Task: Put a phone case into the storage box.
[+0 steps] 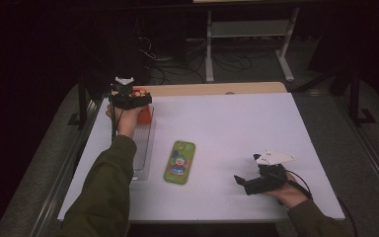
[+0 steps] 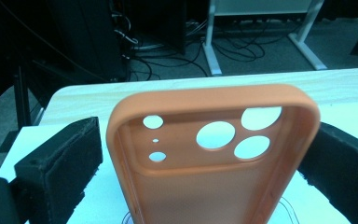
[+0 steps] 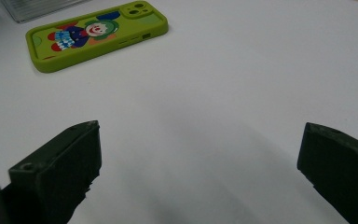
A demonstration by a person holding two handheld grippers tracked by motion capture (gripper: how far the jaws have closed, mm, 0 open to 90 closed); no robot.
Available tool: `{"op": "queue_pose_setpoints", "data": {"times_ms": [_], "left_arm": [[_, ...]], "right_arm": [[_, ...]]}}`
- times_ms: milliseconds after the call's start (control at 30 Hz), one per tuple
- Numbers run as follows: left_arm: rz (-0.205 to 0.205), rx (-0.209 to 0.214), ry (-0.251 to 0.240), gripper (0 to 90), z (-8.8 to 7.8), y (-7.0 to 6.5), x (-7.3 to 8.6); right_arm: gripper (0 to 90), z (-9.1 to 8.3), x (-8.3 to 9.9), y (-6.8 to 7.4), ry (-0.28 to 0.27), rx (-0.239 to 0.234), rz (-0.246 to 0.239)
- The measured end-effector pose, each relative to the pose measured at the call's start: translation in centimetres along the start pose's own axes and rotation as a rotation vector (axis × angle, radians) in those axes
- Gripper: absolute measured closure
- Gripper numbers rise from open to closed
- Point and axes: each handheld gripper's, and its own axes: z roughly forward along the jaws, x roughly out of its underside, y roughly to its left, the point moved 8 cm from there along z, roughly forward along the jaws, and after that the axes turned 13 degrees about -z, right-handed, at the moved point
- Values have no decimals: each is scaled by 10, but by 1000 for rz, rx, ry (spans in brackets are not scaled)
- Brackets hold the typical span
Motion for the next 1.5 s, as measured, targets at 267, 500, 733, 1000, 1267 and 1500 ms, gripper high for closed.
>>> {"op": "queue_pose_setpoints", "data": {"times_ms": [267,500,733,1000,1267,1500], "left_arm": [[7,36,25,0,-8,1,-2],[32,86,47,0,-21,1,-4],[81,153,97,0,-39,-1,-1],[132,234,137,0,-60,-8,8],[169,297,149,0,-81,-20,19],[200,347,150,0,-97,-35,23]], "right_arm": [[0,0,0,0,-1,3,2],[0,0,0,0,-1,4,1],[0,1,0,-1,-2,6,4],[0,3,-1,0,9,10,6],[0,0,2,-2,9,20,10],[0,2,1,-3,8,16,6]]}}
